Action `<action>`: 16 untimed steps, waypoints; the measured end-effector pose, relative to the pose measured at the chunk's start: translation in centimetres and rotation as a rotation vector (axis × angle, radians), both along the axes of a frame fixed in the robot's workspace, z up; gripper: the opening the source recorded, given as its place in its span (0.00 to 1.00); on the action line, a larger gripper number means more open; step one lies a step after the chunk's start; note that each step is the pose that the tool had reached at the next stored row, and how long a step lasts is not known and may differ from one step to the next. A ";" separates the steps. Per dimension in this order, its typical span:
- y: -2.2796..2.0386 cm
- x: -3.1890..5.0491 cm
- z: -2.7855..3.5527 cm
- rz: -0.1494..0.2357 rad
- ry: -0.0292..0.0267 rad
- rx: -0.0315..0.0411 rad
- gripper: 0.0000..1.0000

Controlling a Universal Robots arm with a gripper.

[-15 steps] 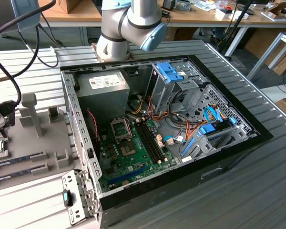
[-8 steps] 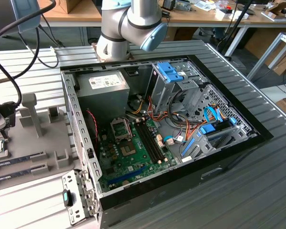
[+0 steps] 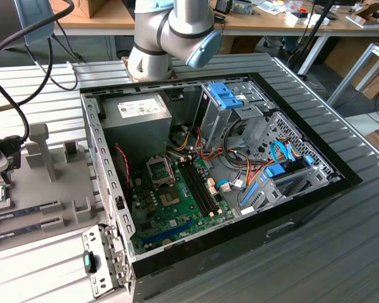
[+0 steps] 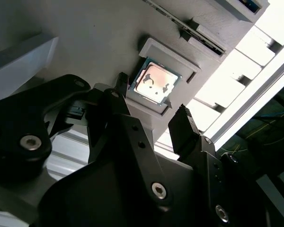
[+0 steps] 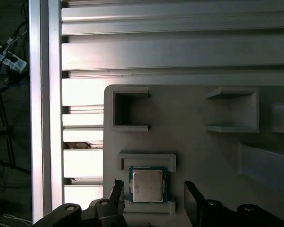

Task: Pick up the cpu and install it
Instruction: 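Pick up the cpu and move it towards the insertion slot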

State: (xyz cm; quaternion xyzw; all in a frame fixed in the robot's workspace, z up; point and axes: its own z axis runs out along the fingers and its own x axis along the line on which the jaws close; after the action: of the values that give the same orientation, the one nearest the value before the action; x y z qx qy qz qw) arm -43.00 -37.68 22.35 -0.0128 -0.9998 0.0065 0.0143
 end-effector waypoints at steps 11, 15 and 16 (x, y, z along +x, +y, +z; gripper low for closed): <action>0.00 0.00 -0.33 0.000 -0.0001 0.0000 0.62; 0.00 0.00 -0.53 0.000 0.0001 0.0000 0.62; 0.00 0.00 -0.58 0.000 0.0000 0.0000 0.62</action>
State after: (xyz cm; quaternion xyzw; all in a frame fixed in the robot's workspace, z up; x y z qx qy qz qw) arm -43.00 -37.68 21.77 -0.0128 -0.9998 0.0065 0.0144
